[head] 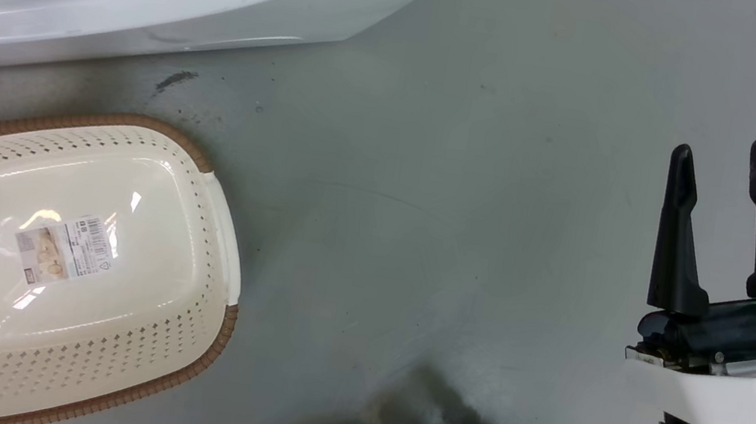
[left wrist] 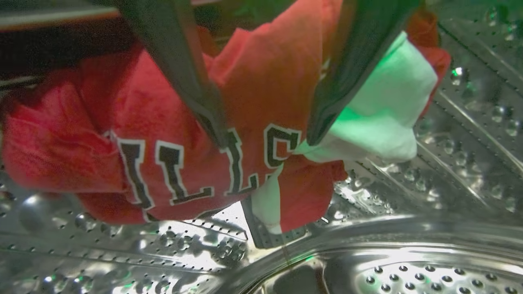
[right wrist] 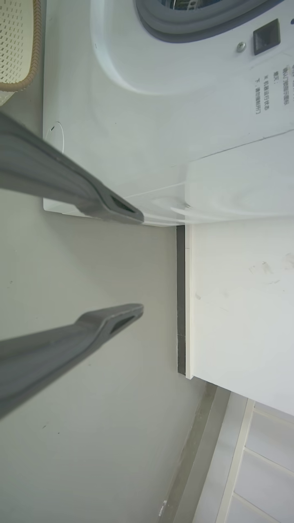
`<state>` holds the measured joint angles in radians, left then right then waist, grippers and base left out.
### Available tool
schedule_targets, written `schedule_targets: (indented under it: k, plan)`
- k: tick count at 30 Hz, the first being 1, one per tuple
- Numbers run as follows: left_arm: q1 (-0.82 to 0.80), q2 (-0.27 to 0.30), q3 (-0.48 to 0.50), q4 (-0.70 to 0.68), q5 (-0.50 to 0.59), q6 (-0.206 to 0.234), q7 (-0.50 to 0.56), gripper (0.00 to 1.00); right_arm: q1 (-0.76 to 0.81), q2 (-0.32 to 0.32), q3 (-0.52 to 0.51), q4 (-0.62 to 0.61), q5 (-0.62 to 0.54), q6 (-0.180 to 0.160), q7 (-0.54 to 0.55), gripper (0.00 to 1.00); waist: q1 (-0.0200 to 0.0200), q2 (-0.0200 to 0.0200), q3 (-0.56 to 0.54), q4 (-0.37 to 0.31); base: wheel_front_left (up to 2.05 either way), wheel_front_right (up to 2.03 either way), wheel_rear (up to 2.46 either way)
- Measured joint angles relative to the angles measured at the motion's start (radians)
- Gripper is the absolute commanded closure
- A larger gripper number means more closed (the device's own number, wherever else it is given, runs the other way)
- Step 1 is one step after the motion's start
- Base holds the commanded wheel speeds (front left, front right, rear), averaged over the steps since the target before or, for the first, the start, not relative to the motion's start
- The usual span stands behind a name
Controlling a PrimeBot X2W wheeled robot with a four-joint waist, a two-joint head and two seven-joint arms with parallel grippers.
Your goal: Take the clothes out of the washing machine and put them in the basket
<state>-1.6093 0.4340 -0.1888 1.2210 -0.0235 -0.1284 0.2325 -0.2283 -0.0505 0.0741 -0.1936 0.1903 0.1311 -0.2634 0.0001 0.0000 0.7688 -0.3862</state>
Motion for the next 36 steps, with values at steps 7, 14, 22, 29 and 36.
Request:
schedule_targets:
  k: [7,14,22,29,36]
  plan:
    - [-0.068,0.029,-0.104,0.017,-0.087,0.000,0.194,0.00,-0.010,0.000,0.009,-0.013,0.011,0.000,0.000,0.00,0.0000,0.0000,0.038,-0.018,0.00,0.00,0.00]
    - [-0.095,0.067,-0.172,0.012,-0.141,-0.001,0.289,0.00,-0.013,0.000,0.021,-0.018,0.022,0.000,0.000,0.00,-0.0001,0.0000,0.067,-0.039,0.00,0.00,0.00]
    - [-0.098,0.091,-0.223,-0.016,-0.187,0.000,0.309,0.00,-0.013,0.000,0.027,-0.021,0.032,0.000,0.000,0.00,-0.0002,0.0000,0.084,-0.047,0.00,0.00,0.00]
    - [-0.088,0.116,-0.281,-0.053,-0.219,0.000,0.295,1.00,-0.014,0.000,0.024,-0.021,0.037,0.000,0.000,0.00,-0.0002,0.0000,0.086,-0.046,0.00,0.00,0.00]
    - [-0.052,0.131,-0.312,-0.067,-0.265,-0.001,0.246,1.00,-0.020,0.000,0.021,-0.016,0.031,0.000,0.000,0.00,-0.0001,0.0000,0.059,-0.039,0.00,0.00,0.00]
